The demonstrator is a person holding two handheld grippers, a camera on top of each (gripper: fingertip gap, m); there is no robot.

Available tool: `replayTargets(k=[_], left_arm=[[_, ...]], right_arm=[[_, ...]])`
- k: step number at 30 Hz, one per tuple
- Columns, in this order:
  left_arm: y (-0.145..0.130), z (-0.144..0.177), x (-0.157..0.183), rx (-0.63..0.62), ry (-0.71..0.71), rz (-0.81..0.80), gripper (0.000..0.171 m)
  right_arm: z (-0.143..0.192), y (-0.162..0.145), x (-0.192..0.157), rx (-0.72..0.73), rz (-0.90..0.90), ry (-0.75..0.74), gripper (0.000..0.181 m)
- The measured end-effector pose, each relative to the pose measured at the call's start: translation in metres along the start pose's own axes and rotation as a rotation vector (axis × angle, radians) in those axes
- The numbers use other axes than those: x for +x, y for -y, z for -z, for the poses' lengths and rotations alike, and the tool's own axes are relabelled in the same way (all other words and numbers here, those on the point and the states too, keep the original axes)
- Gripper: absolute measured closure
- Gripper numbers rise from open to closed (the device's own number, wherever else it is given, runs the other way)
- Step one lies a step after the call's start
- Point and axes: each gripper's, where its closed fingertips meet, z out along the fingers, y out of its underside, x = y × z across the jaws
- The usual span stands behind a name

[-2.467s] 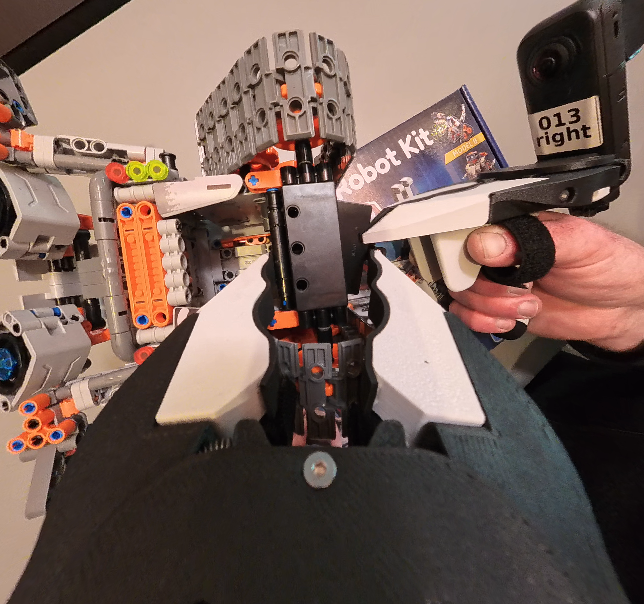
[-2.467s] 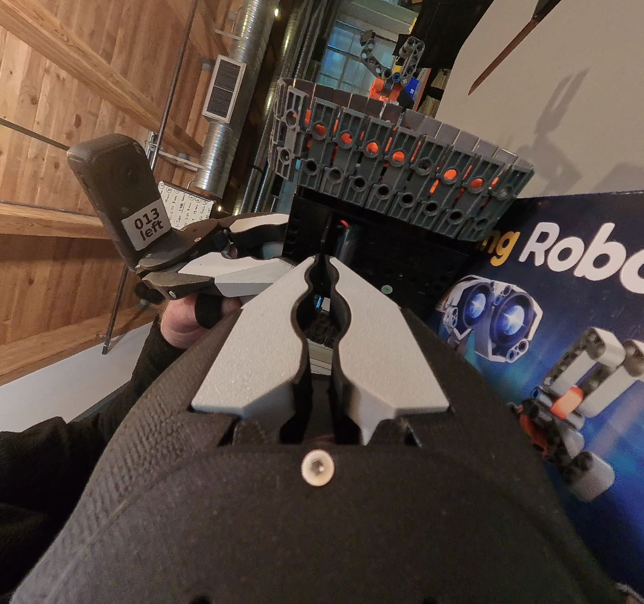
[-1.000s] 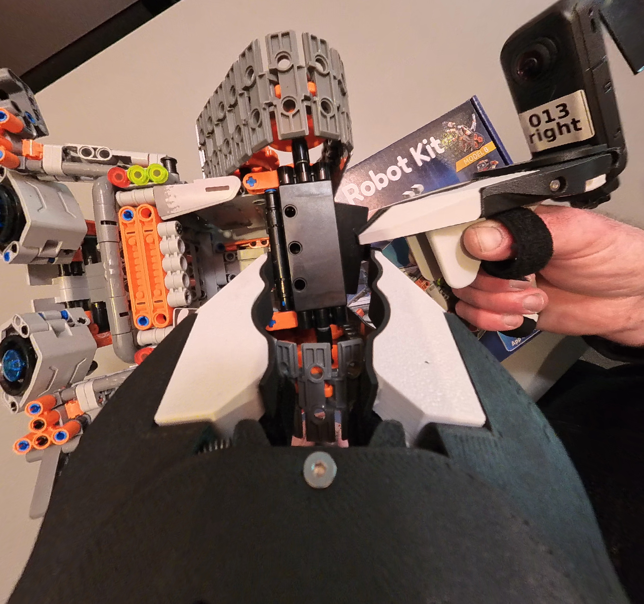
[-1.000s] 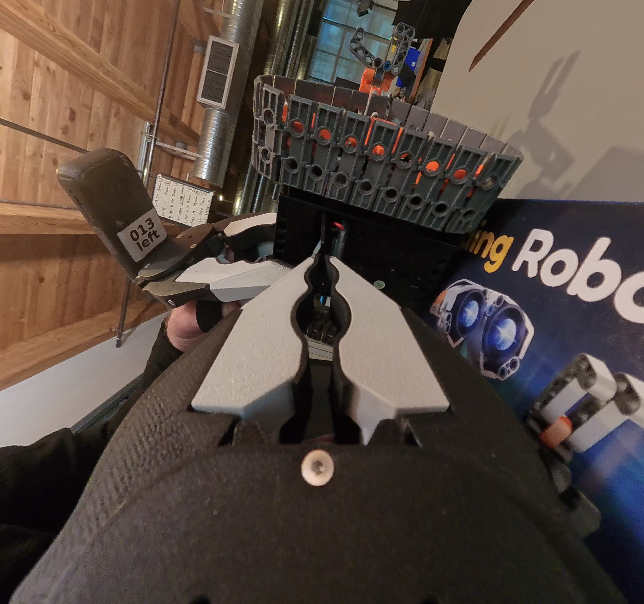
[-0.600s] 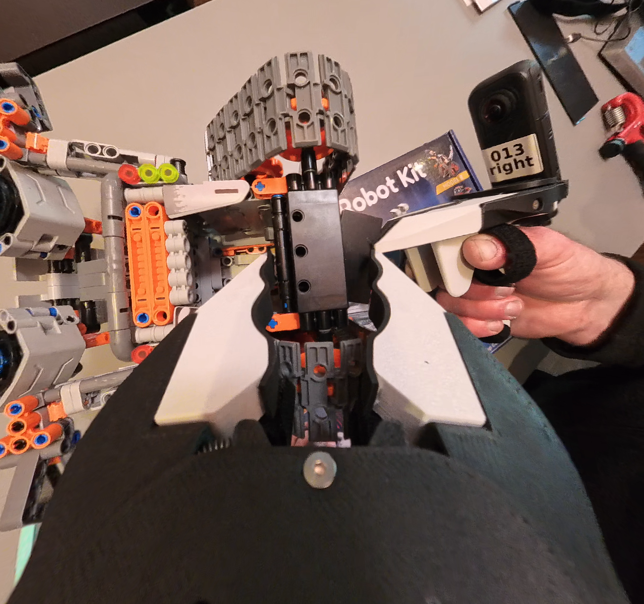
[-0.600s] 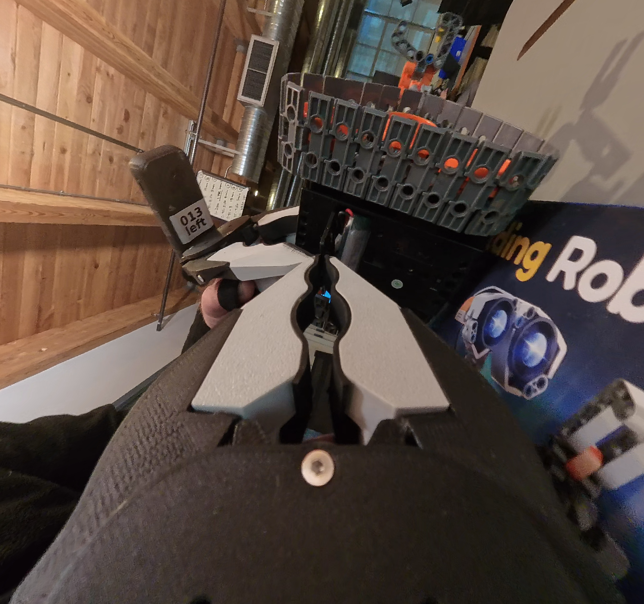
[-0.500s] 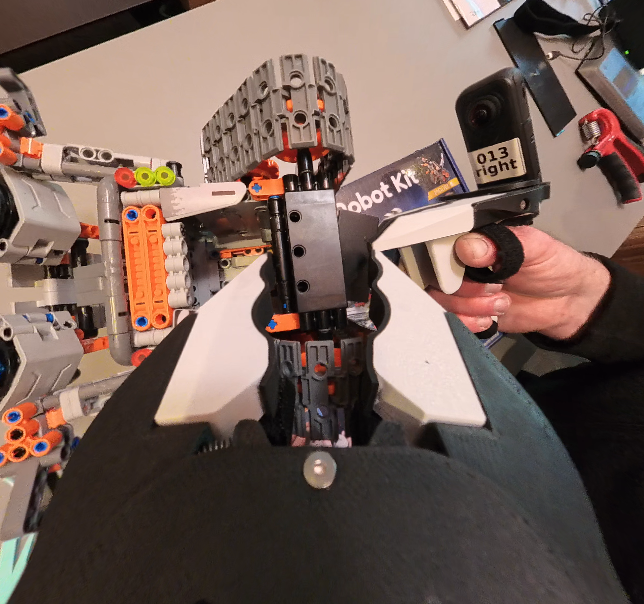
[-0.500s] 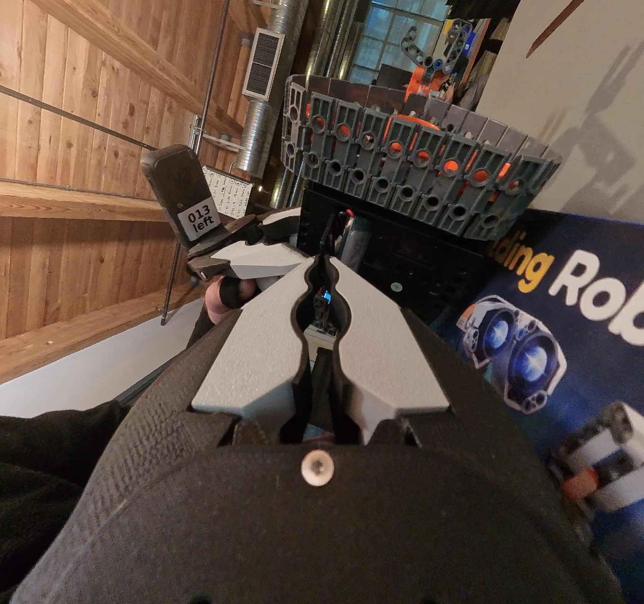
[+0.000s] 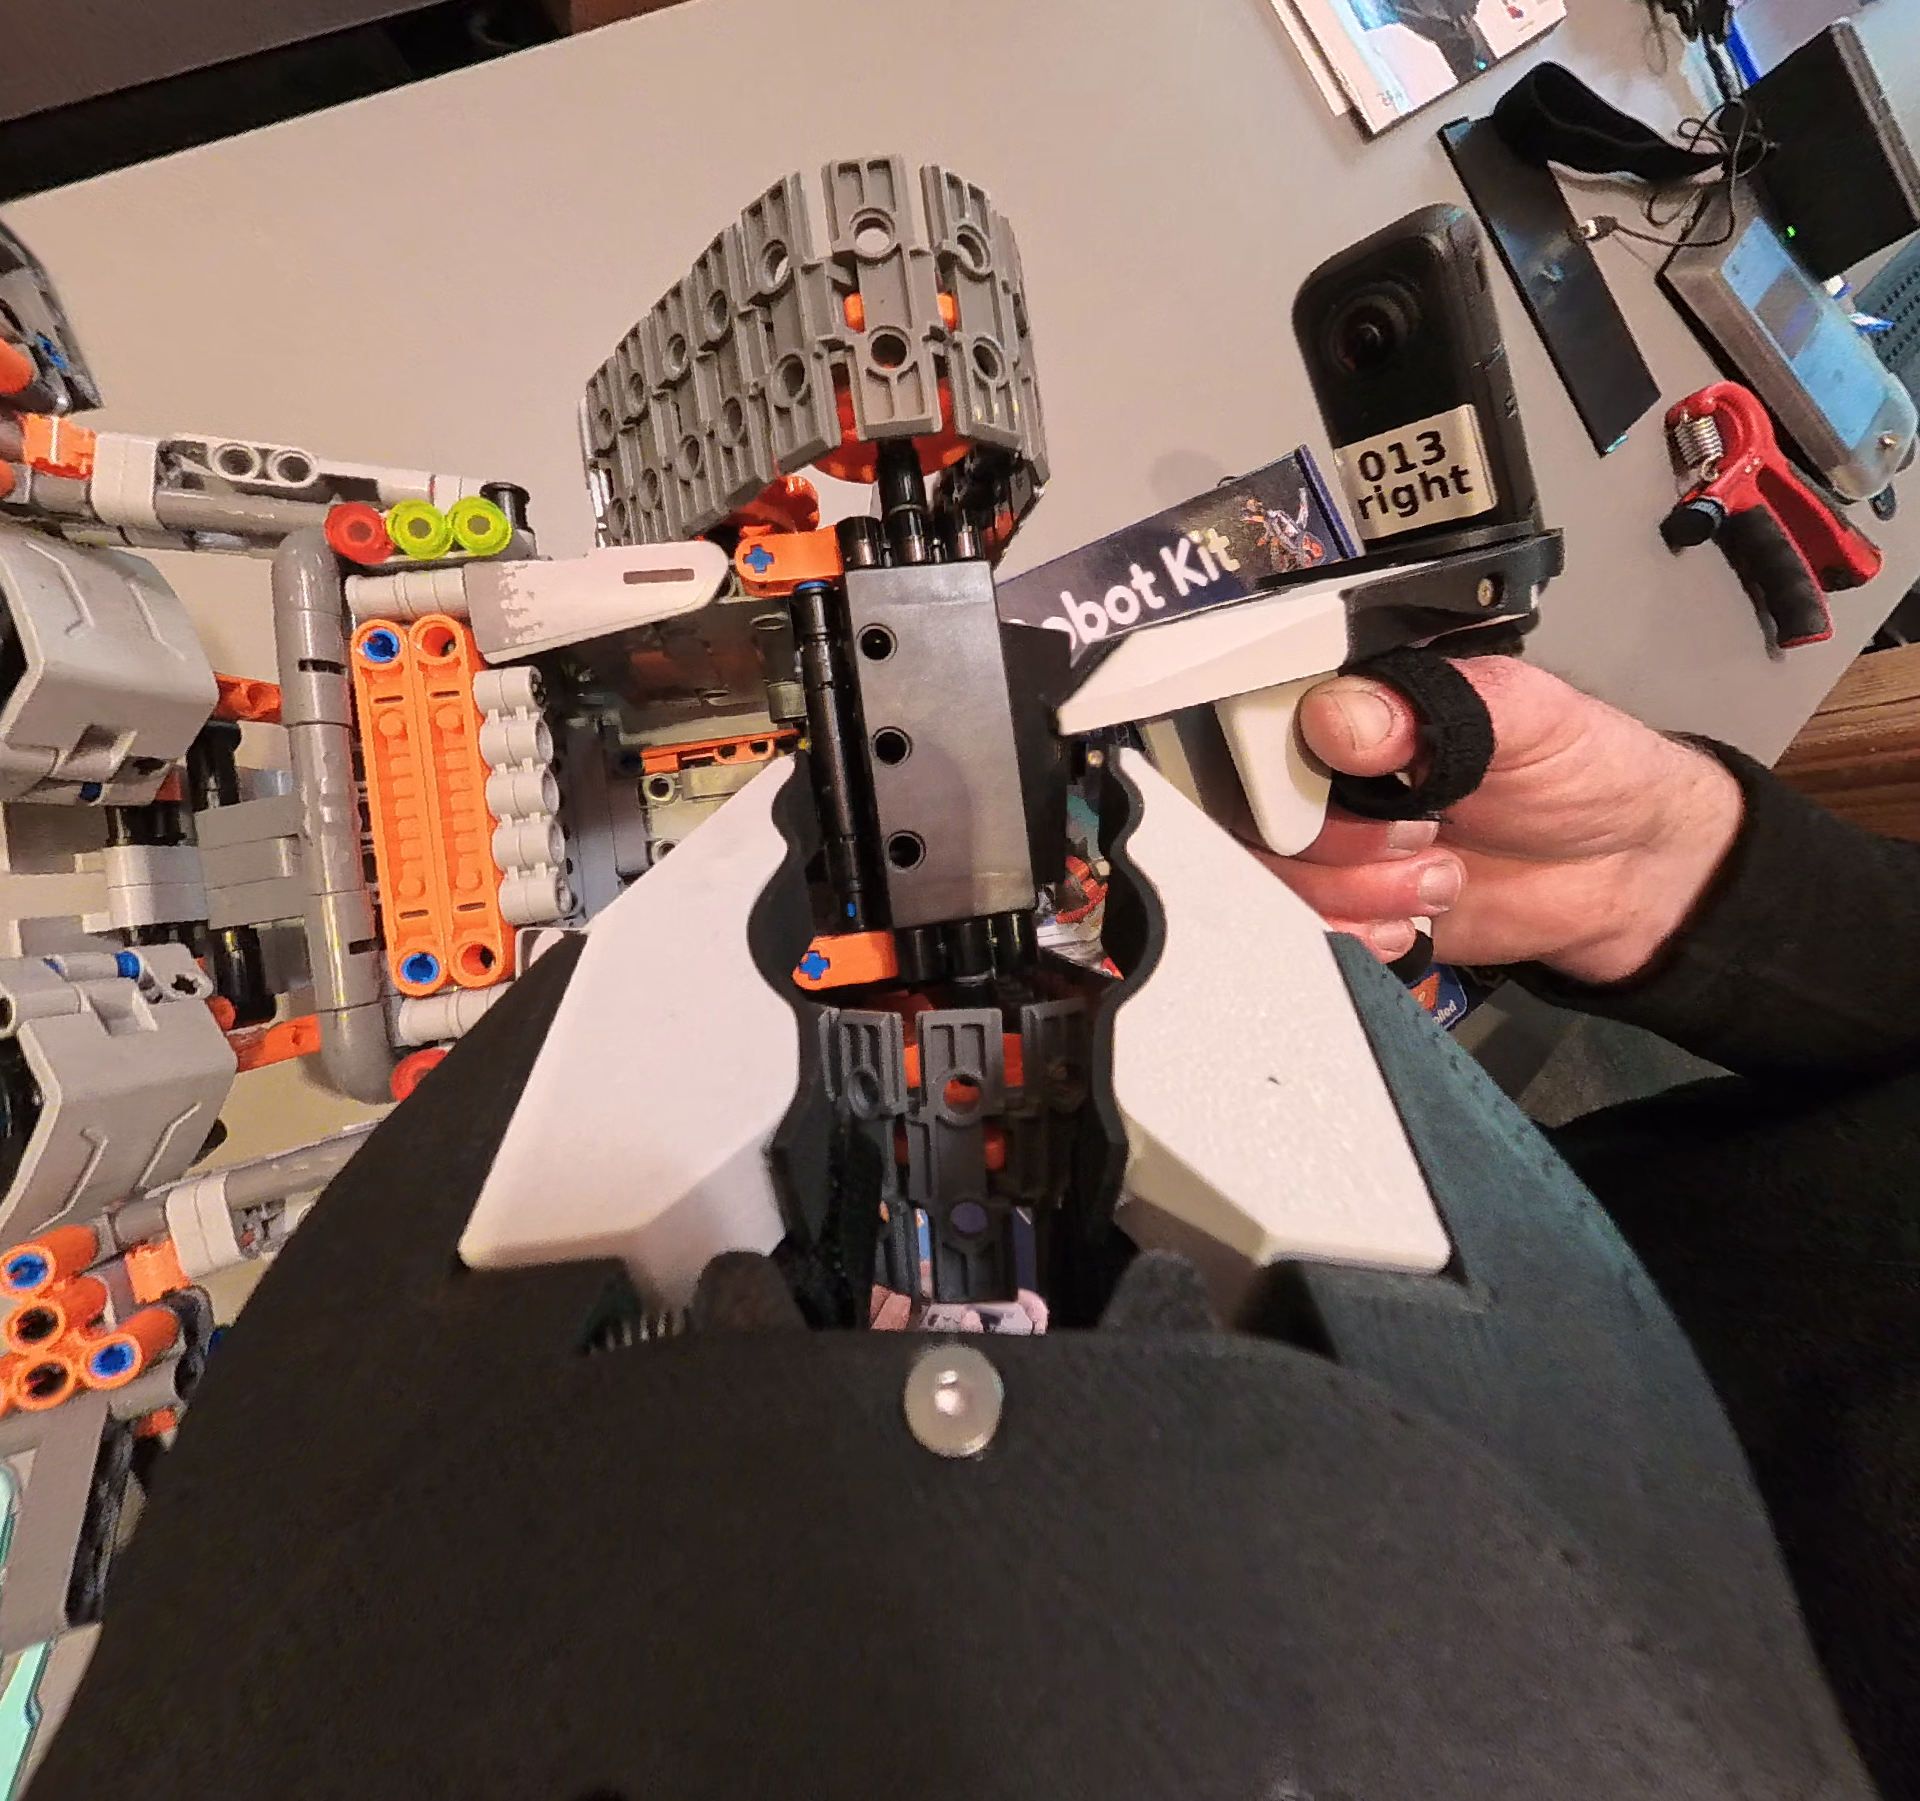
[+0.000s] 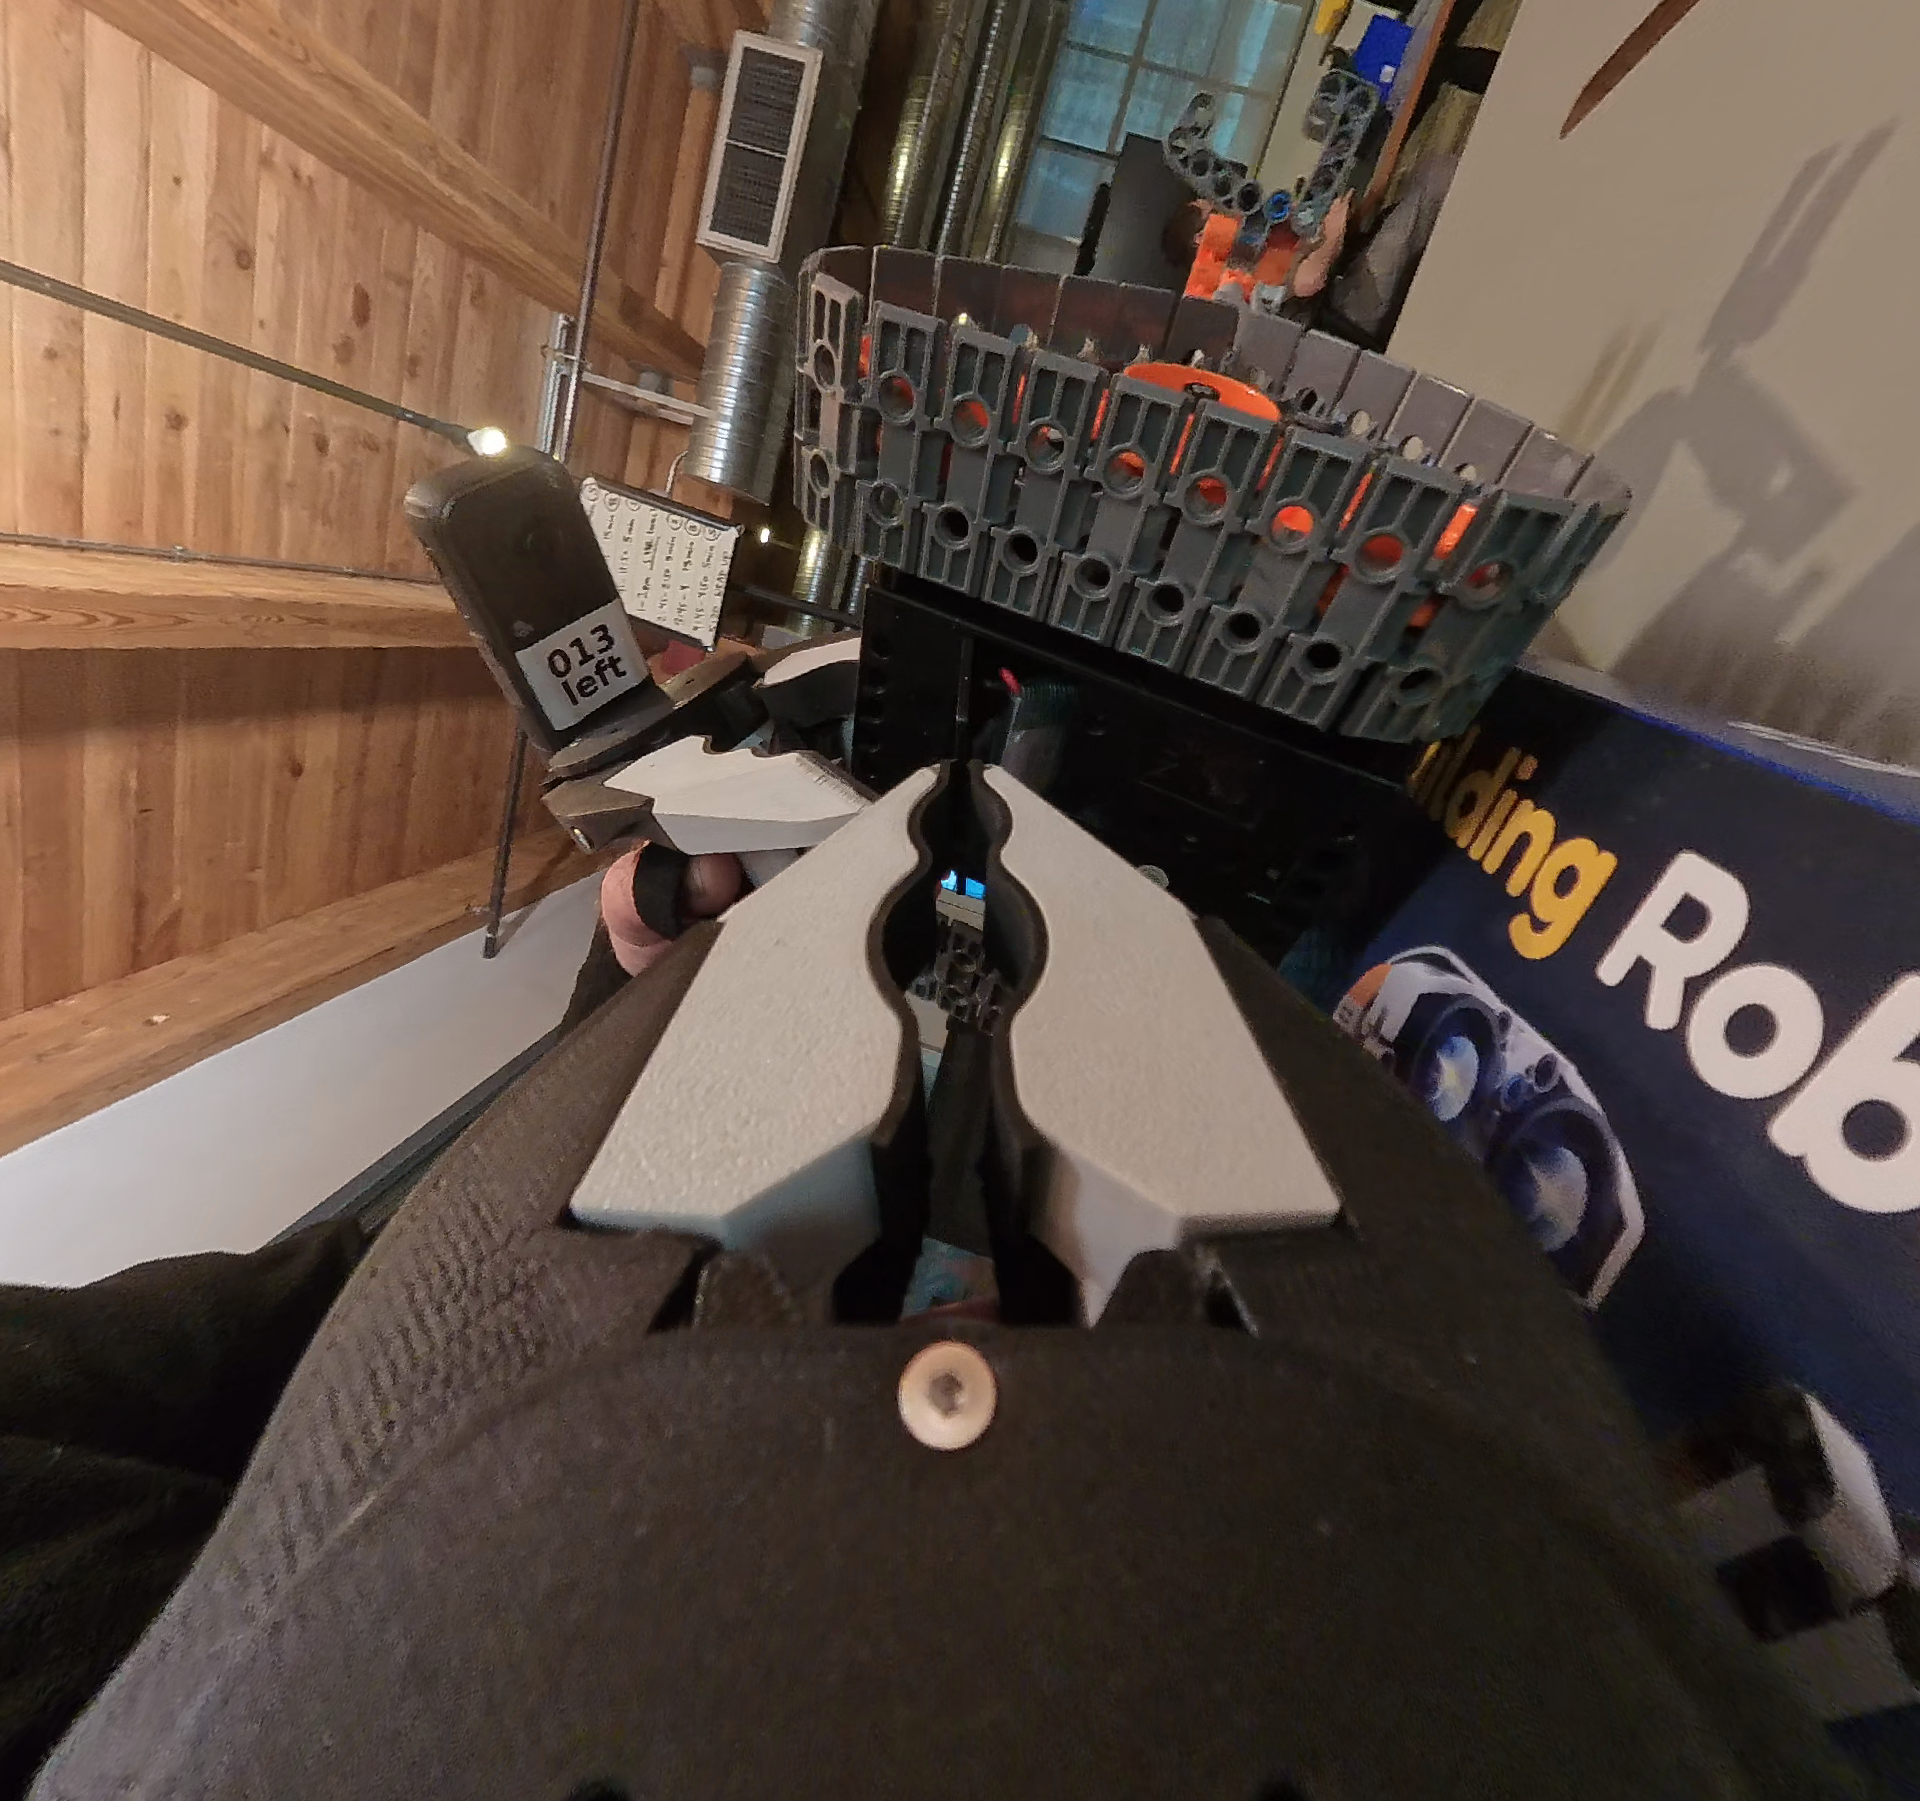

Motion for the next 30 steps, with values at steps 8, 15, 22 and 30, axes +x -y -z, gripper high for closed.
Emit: replayTargets(k=[8, 15, 22, 30], left_arm=[[0.001, 0.0, -0.003, 0.007, 0.006, 0.011, 0.121], [0.001, 0.002, -0.003, 0.016, -0.01, 0.026, 0.121], [0.0, 0.002, -0.003, 0.01, -0.008, 0.018, 0.121], [-0.001, 0.001, -0.004, 0.003, 0.012, 0.007, 0.121]], right_arm=[[-0.002, 0.002, -0.003, 0.03, -0.071, 0.038, 0.181], [0.0, 0.005, -0.003, 0.051, -0.117, 0.07, 0.181], [-0.003, 0.001, 0.0, 0.033, -0.12, 0.052, 0.181], [-0.007, -0.001, 0.012, 0.035, -0.082, -0.044, 0.179]])
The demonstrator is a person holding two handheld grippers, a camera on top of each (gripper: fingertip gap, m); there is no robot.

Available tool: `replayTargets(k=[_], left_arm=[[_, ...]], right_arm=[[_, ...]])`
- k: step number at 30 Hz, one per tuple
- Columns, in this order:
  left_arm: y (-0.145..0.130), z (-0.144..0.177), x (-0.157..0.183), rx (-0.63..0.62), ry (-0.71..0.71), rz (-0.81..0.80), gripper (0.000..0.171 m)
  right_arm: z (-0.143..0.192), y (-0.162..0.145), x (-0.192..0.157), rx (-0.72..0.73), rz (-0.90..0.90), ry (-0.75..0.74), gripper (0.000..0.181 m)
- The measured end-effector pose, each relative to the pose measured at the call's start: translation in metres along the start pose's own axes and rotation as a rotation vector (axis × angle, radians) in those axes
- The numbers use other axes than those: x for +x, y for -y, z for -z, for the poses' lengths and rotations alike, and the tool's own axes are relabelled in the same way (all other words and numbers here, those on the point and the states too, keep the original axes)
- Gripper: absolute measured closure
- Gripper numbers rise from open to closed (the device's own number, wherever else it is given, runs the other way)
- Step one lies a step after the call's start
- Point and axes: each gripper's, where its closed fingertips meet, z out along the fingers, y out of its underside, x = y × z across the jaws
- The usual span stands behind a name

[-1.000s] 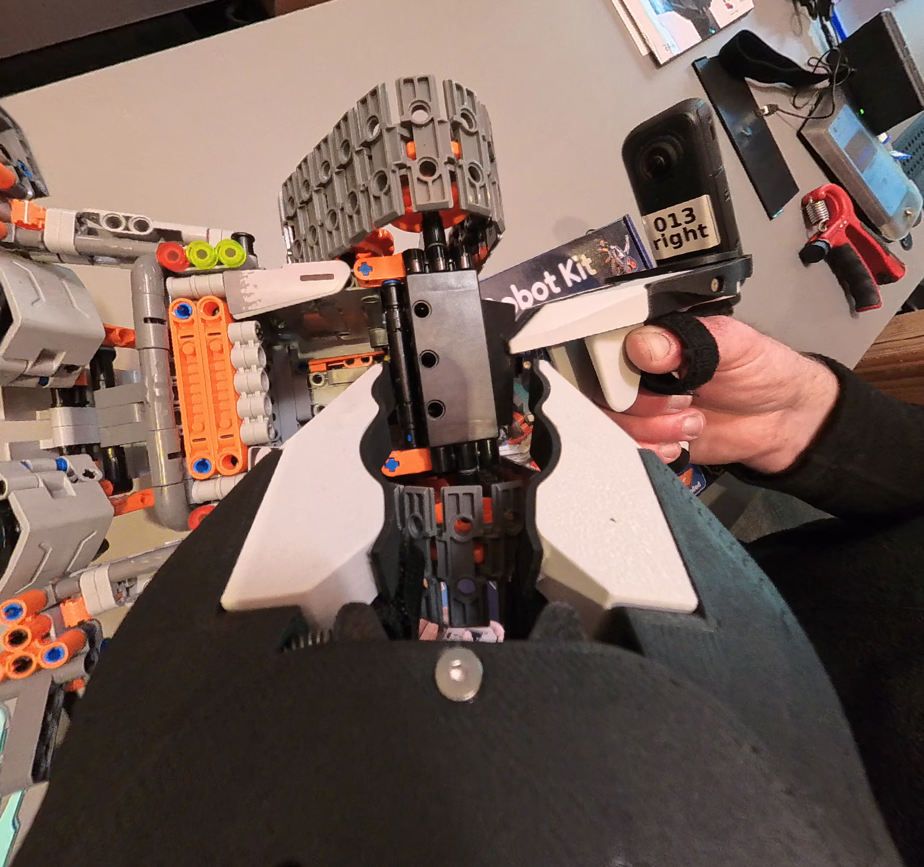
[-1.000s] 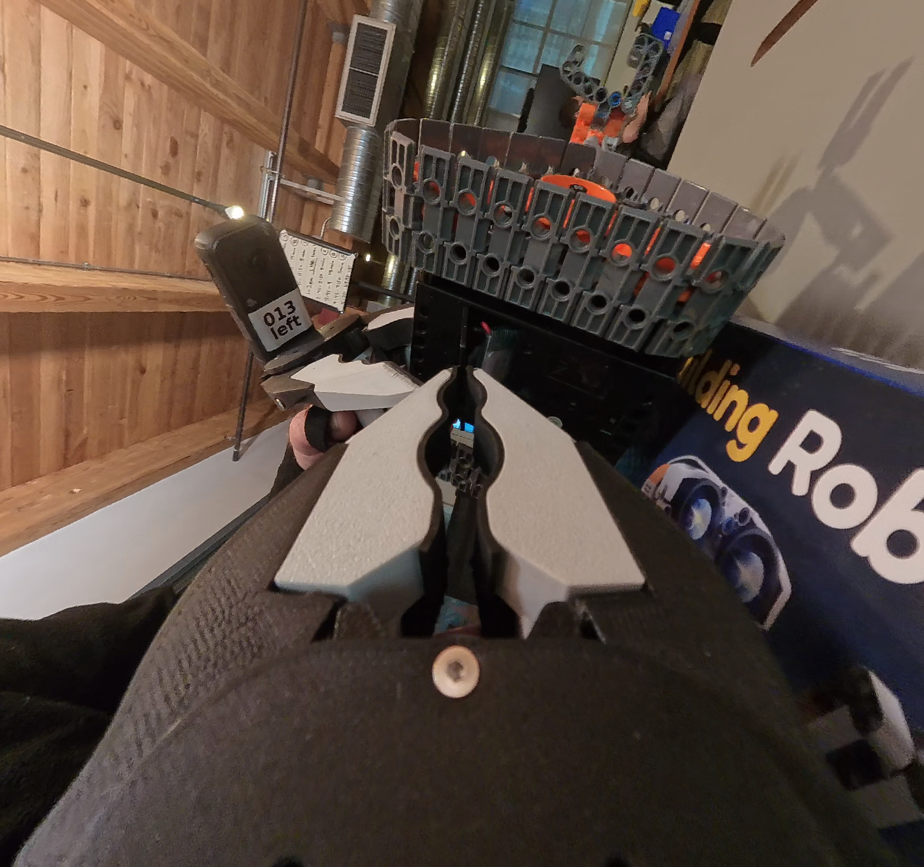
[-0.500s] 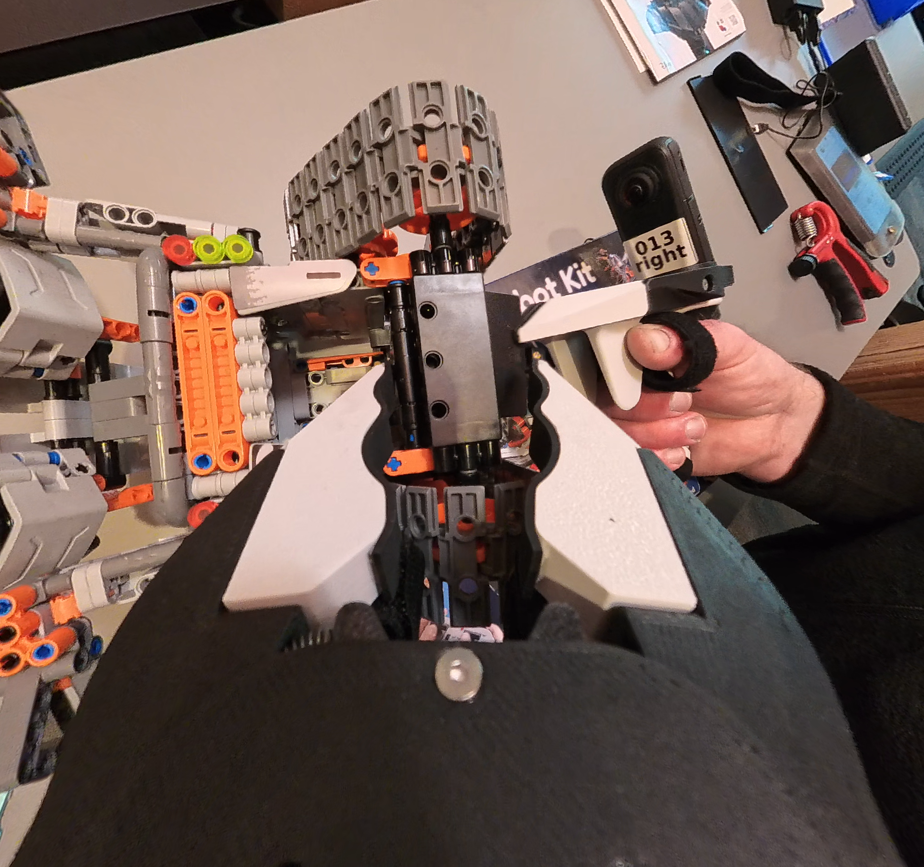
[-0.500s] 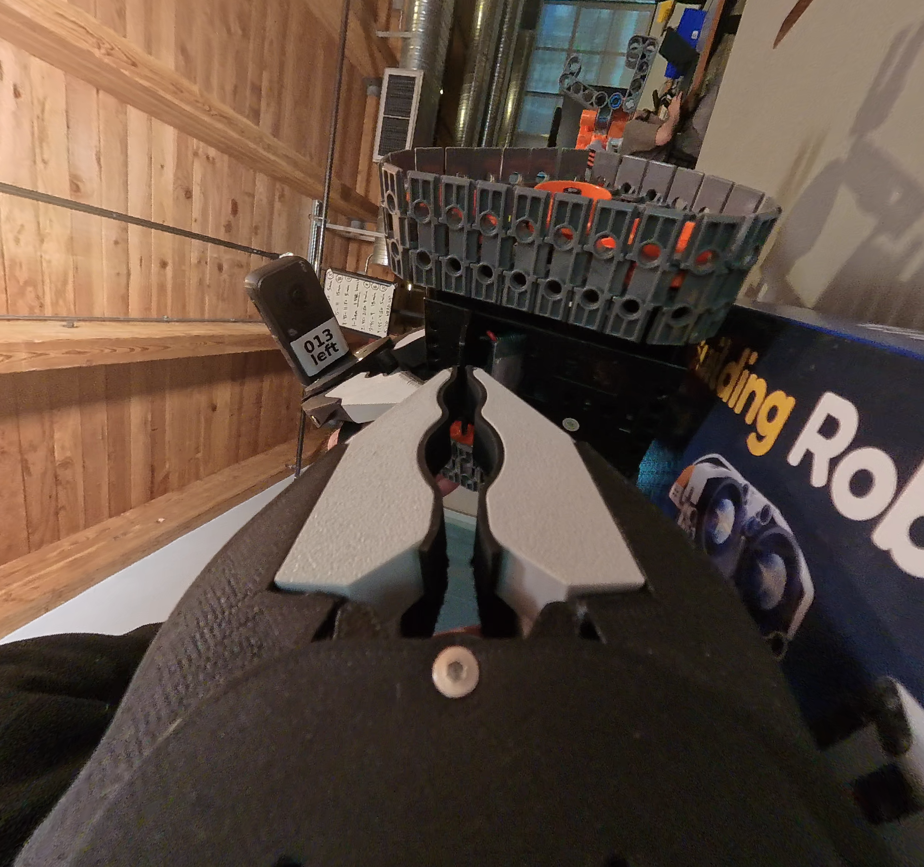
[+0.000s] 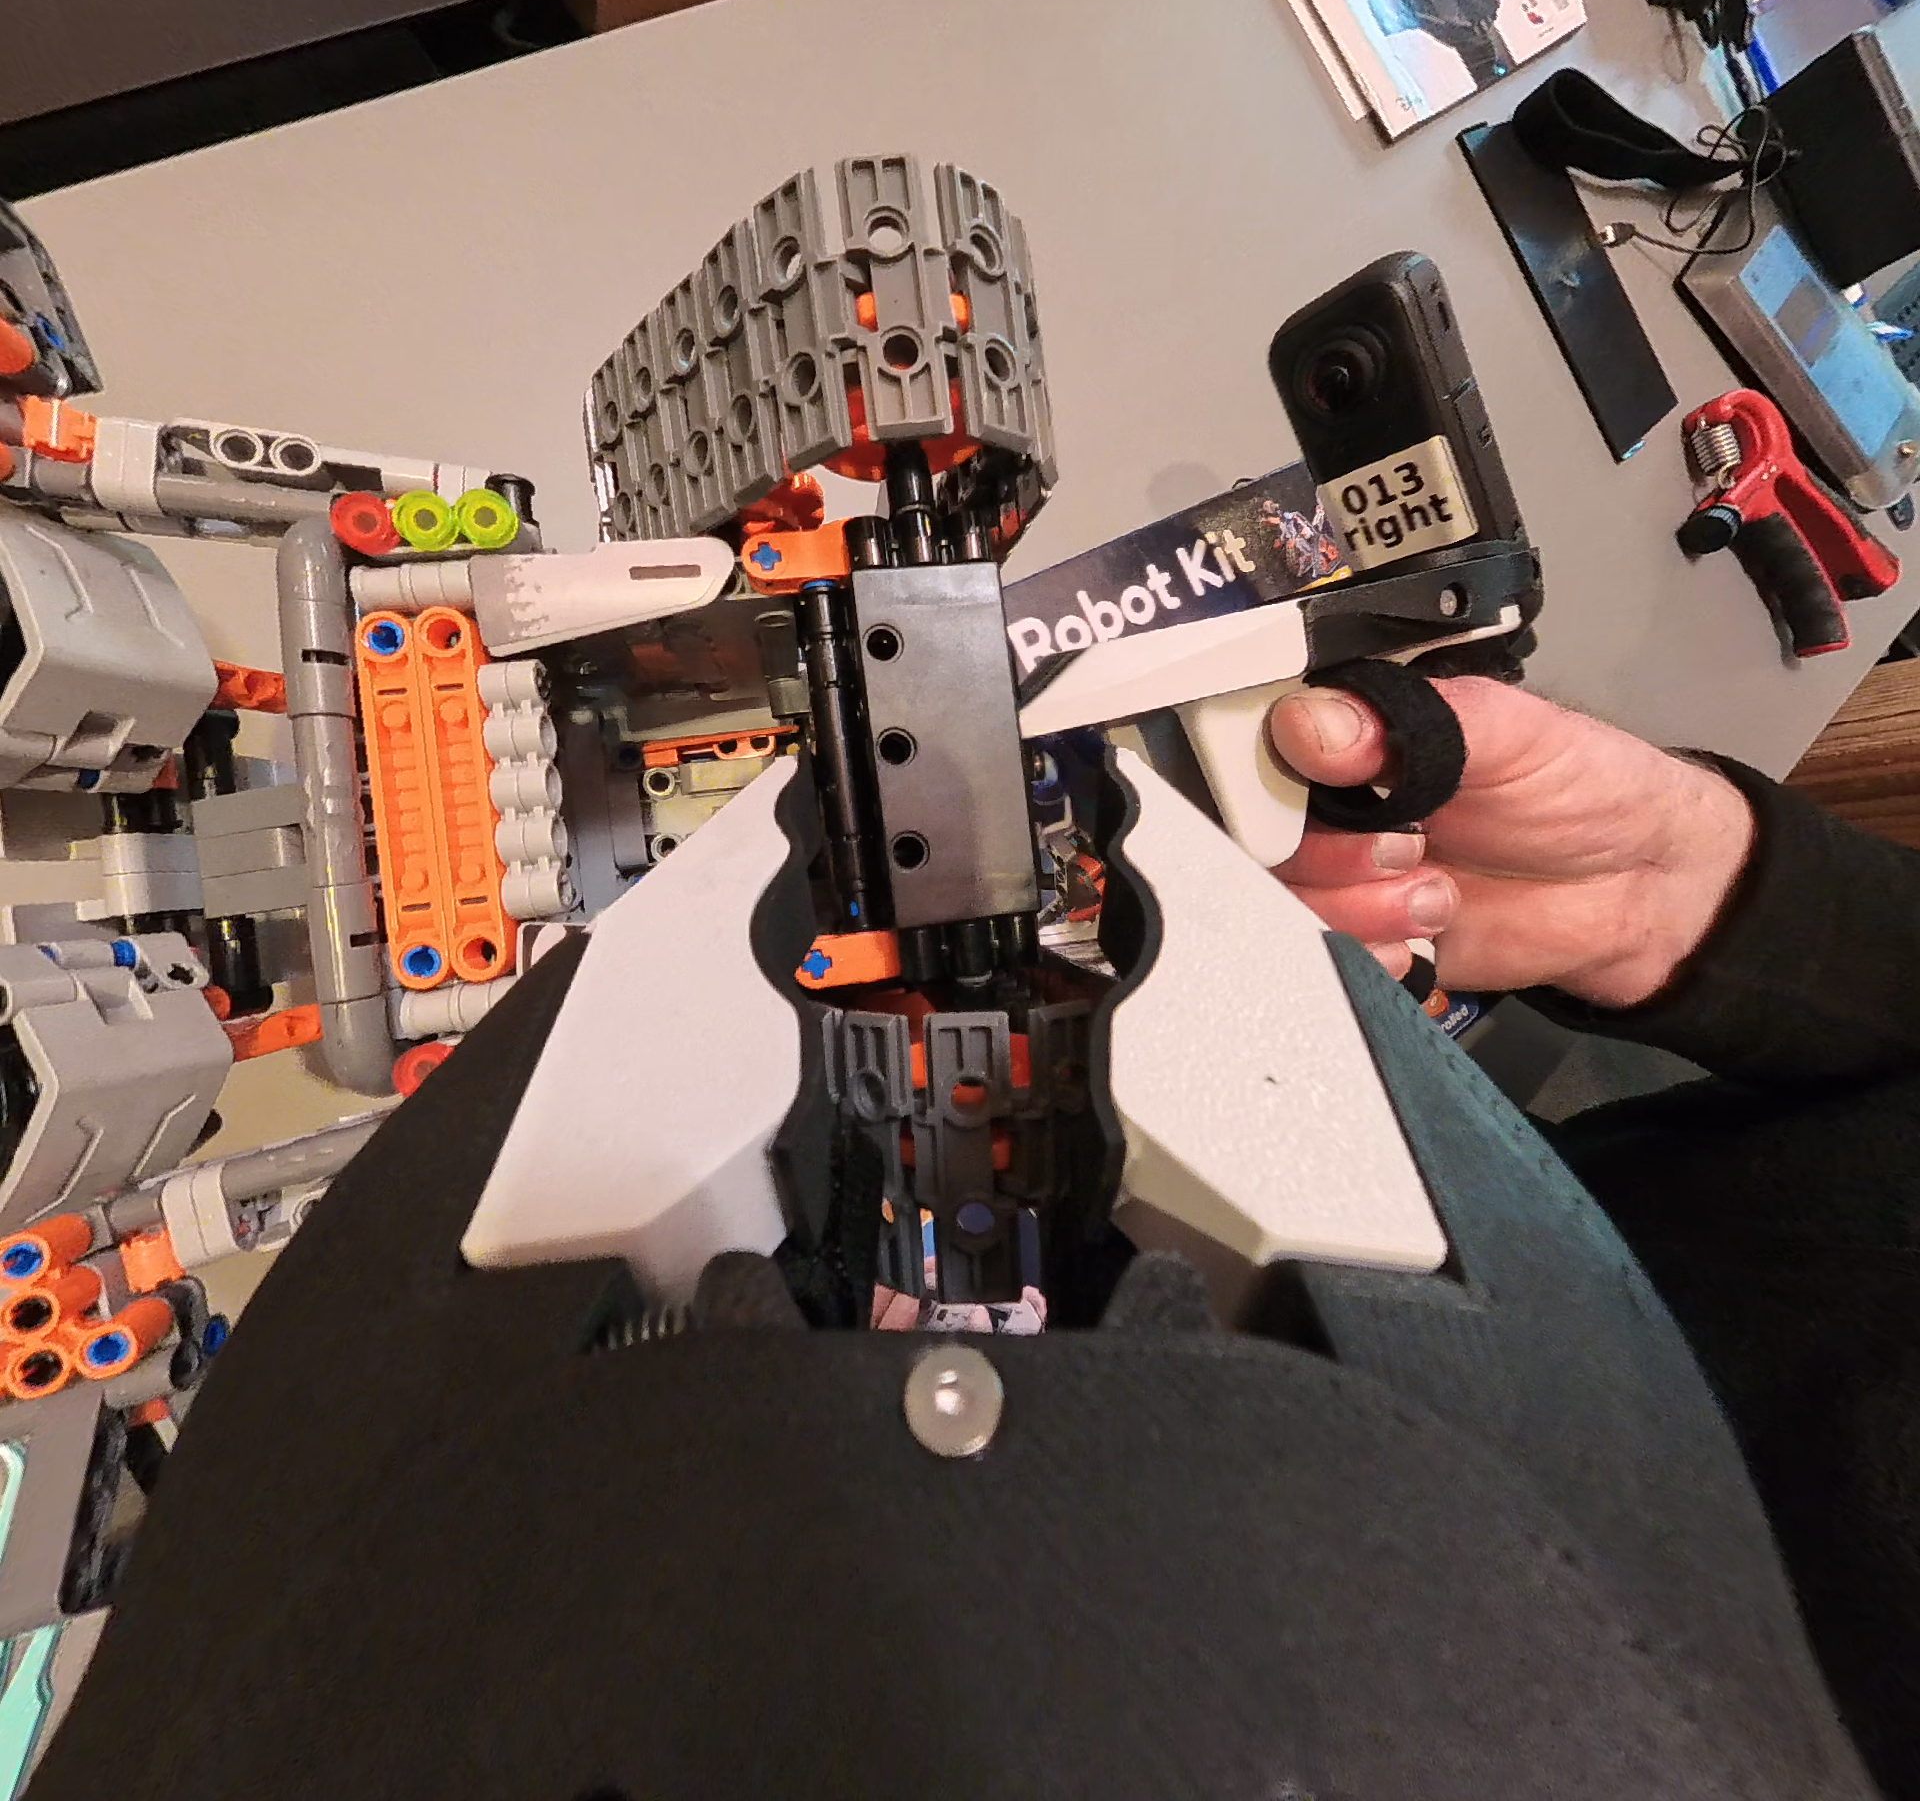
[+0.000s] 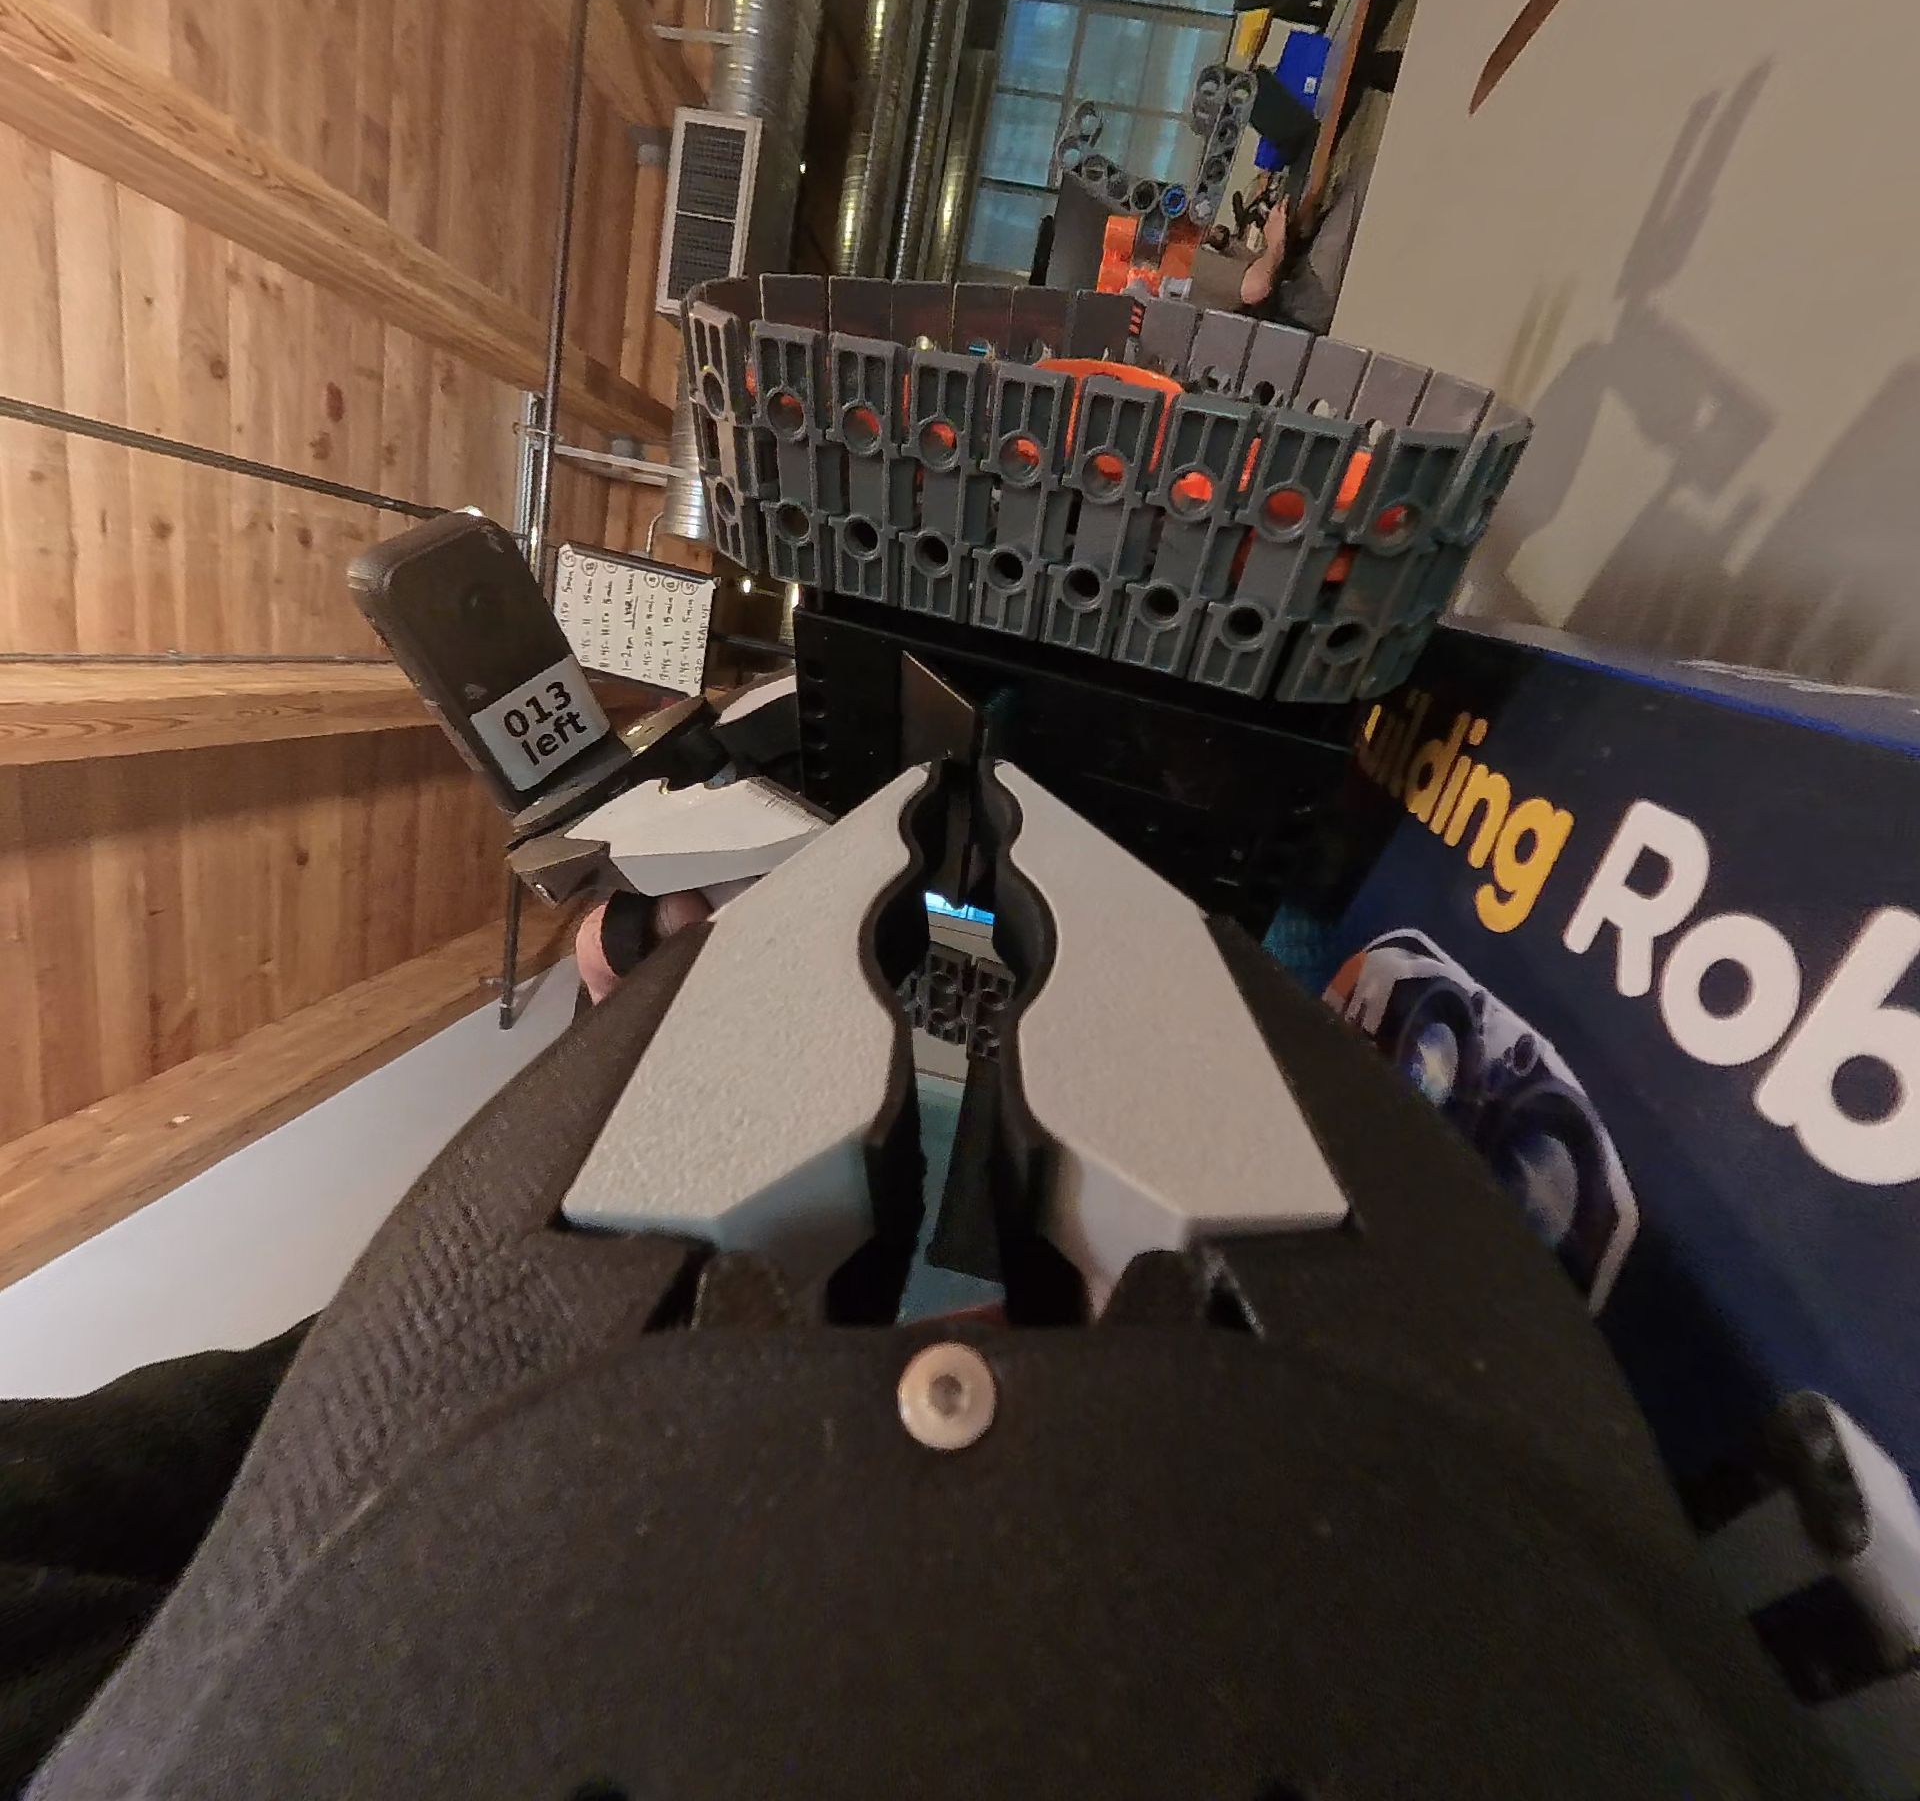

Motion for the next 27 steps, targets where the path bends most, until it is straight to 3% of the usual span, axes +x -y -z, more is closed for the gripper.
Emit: replayTargets(k=[14, 27], left_arm=[[-0.0013, -0.0029, -0.0008, -0.008, 0.065, -0.059, 0.121], [-0.0029, -0.0061, -0.0009, -0.039, 0.12, -0.1, 0.124]], right_arm=[[-0.0003, 0.0005, 0.0011, 0.014, 0.148, -0.1, 0.175], [-0.0013, -0.0005, 0.0031, -0.069, 0.281, -0.174, 0.168]])
